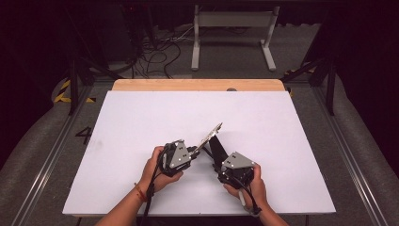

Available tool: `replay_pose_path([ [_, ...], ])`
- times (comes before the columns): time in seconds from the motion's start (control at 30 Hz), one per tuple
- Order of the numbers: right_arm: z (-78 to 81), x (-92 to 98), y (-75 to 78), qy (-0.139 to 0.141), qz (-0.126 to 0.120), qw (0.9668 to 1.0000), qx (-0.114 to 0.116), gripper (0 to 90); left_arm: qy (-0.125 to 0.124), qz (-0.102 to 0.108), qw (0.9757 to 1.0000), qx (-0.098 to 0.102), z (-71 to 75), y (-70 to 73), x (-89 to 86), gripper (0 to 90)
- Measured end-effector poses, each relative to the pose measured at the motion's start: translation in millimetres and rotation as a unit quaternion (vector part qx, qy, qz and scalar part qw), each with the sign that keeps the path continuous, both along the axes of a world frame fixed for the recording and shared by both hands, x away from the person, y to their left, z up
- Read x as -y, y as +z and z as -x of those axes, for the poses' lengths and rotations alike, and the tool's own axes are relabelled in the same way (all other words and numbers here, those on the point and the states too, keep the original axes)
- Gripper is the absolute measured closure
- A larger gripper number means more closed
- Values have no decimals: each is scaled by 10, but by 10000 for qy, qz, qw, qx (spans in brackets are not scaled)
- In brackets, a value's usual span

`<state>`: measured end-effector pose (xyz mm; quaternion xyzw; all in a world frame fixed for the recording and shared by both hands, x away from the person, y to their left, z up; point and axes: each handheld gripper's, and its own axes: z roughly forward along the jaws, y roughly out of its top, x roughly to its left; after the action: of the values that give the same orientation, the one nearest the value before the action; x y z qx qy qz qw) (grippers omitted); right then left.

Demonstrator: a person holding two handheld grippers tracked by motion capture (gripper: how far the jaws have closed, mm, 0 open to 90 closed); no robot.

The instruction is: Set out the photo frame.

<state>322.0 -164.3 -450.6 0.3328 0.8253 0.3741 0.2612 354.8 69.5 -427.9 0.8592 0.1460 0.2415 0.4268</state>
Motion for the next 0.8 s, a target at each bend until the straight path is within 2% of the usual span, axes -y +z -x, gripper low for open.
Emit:
replay_pose_path([
  [0.07, -6, 10, 0, -9, -19, 10000, -12, 505, -15, -37, 10000, 66, 8, -2, 7, 782],
  [0.23, -30, 54, 4, -56, -5, 10000, -63, 514, -64, -38, 9999, 81, 39, 8, 22, 784],
  [0.33, -67, 115, 15, -150, -12, 9998, -99, 512, -129, 75, 9999, 2, 56, 12, 21, 796],
  [0.47, -106, 170, 6, -171, -167, 9995, -196, 505, -109, 65, 9999, 12, 56, 13, 39, 793],
  [0.6, -118, 175, 14, -171, -36, 9997, -145, 498, -110, 39, 9999, 16, 66, 8, 57, 788],
  [0.67, -131, 190, 11, -182, -84, 9996, -199, 490, -107, 36, 9999, 30, 57, 5, 58, 784],
  [0.8, -144, 202, 24, -210, -28, 9996, -165, 482, -161, 45, 9999, -37, 31, -43, 52, 716],
])
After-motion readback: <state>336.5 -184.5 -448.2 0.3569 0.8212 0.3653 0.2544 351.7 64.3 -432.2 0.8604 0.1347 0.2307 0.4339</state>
